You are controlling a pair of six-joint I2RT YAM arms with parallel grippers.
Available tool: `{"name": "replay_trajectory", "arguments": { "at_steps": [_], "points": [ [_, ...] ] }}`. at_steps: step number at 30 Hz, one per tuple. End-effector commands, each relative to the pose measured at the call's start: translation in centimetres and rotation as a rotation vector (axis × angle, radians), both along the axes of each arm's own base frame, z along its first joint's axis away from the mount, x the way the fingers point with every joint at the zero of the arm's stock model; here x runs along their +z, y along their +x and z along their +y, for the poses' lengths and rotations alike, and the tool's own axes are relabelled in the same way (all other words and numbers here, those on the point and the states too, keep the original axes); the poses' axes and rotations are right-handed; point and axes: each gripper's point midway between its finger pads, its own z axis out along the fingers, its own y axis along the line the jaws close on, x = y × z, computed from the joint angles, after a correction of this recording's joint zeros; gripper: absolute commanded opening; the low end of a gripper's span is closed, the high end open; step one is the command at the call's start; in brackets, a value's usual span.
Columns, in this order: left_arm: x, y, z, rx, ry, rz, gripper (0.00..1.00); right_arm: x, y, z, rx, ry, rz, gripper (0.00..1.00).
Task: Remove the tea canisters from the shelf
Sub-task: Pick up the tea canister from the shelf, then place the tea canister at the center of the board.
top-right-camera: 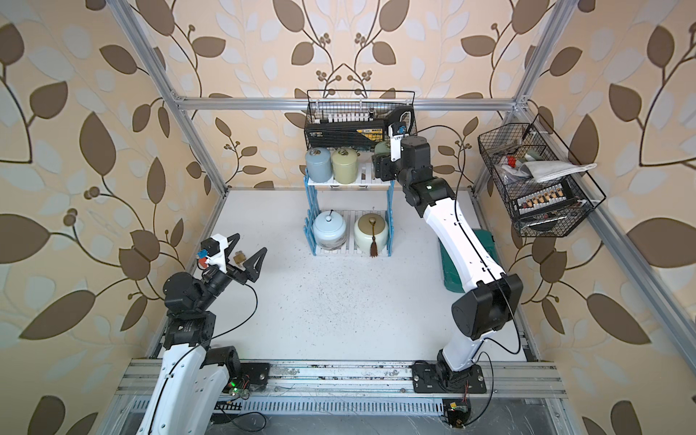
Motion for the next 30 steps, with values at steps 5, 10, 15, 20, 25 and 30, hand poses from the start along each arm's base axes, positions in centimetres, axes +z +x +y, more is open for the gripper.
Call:
{"name": "replay_trajectory", "arguments": {
  "at_steps": [5, 10, 15, 20, 25, 30],
  "points": [
    [1.5, 0.1, 0.1, 0.003, -0.018, 0.014, 0.99, 3.9, -5.3, -2.2, -0.026, 0.053, -0.143, 0.00],
    [0.9, 0.3, 0.1, 0.008, -0.045, 0.124, 0.99, 0.9, -8.2, -3.8, -0.060, 0.032, -0.123, 0.00],
    [-0.5, 0.2, 0.1, 0.016, -0.069, 0.224, 0.99, -2.9, -10.4, -5.2, -0.099, 0.033, -0.086, 0.00],
    [-1.5, 0.6, 0.4, 0.032, -0.085, 0.251, 0.99, -7.1, -12.8, -6.8, -0.160, 0.070, -0.041, 0.00],
    [-2.2, 1.0, 0.8, 0.042, -0.092, 0.235, 0.99, -11.3, -15.4, -8.1, -0.195, 0.086, 0.014, 0.00],
    [-2.2, 1.2, 1.2, 0.058, -0.084, 0.221, 0.99, -14.6, -18.2, -9.8, -0.248, 0.089, 0.027, 0.00]
  ]
}}
